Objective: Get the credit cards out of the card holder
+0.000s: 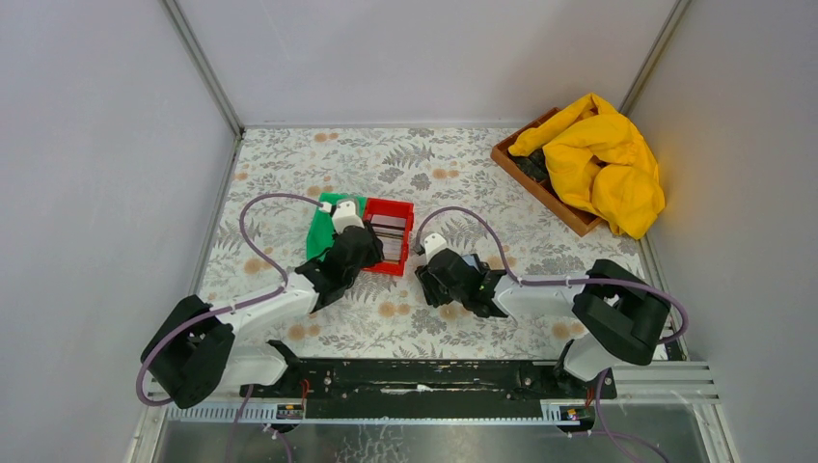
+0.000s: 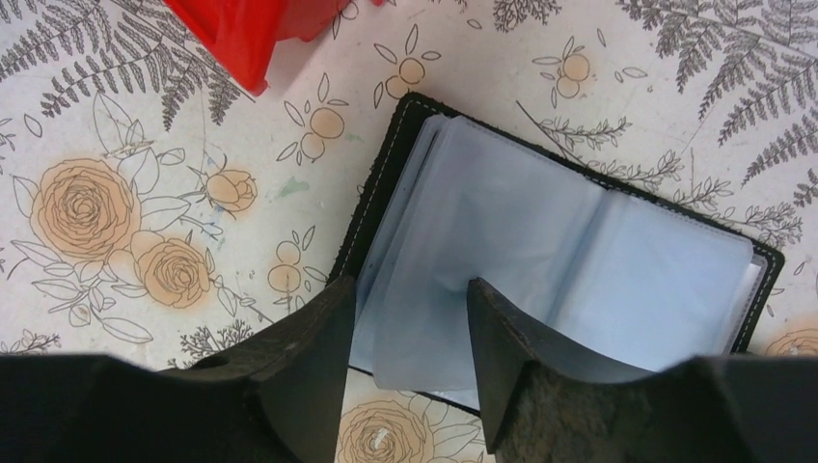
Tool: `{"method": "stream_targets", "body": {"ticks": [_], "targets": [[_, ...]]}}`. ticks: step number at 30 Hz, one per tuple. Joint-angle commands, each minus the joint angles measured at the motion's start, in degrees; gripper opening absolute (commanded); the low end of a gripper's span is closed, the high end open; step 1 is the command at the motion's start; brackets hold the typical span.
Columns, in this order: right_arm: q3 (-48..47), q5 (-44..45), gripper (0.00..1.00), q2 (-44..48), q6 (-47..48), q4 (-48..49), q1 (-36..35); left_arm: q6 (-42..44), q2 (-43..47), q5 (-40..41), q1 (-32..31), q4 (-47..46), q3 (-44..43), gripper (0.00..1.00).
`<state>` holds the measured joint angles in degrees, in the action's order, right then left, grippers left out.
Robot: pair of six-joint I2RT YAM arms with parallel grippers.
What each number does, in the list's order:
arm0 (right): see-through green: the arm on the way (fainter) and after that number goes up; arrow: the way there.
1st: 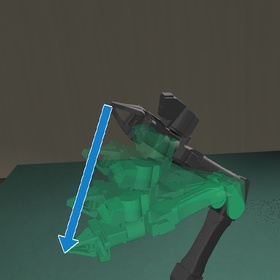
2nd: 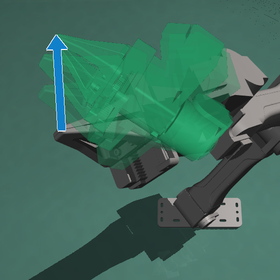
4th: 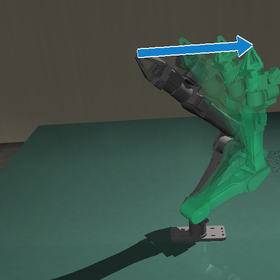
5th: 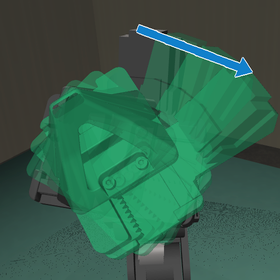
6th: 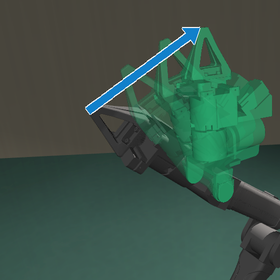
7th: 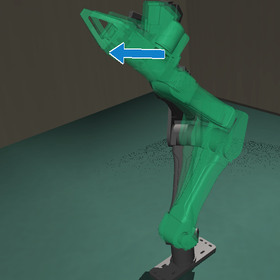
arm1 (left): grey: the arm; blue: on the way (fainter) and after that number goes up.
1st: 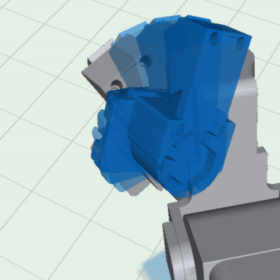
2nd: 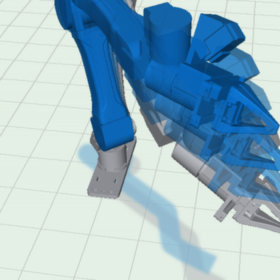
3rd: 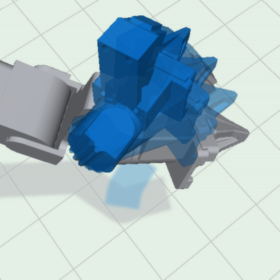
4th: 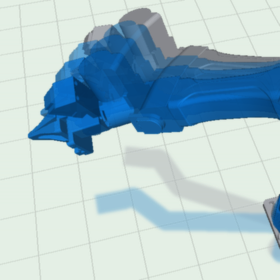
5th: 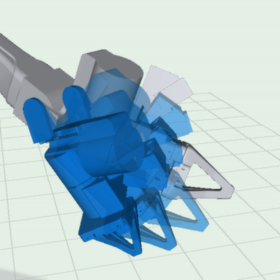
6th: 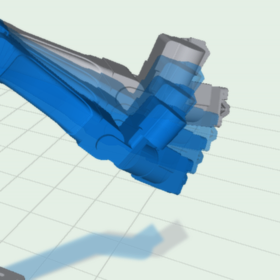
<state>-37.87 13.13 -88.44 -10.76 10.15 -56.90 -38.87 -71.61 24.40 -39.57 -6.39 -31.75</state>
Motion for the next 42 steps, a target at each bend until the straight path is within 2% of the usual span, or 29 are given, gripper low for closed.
{"method": "stream_targets", "body": {"ticks": [1, 15, 20, 24, 30, 37, 42], "targets": [[-2.52, 1.54, 0.49, -1.98, -0.41, -2.12, -0.4, 1.14, 1.63, 0.03, 0.2, -3.39, 0.57, 0.45], [-1.97, 2.24, 0.01, -0.87, -1.46, -1.89, -0.4, 1.43, 1.15, 0.12, 0.2, -3.45, 0.81, 0.45], [-1.35, 2.0, 0.0, 0.53, -1.94, -1.02, -0.36, 1.43, 1.0, -0.18, 0.22, -3.62, 0.9, 0.45], [0.62, 0.42, 0.0, 5.01, -2.8, 1.49, 0.14, 1.44, 1.04, -1.18, 0.2, -4.27, 1.13, 0.45], [1.81, -2.05, 0.0, 10.31, -3.91, 1.9, 1.19, -0.49, 0.07, -8.82, -0.03, -5.64, 1.07, 0.49], [2.77, -3.04, 0.0, 11.54, -5.84, 2.07, 2.83, -2.01, -1.88, -8.44, -8.2, -0.45, -3.06, 0.49], [3.77, -3.74, 0.0, 13.26, -6.98, 2.61, 3.39, -5.81, -5.58, -9.42, -12.73, -0.12, -2.83, 0.42]]}}
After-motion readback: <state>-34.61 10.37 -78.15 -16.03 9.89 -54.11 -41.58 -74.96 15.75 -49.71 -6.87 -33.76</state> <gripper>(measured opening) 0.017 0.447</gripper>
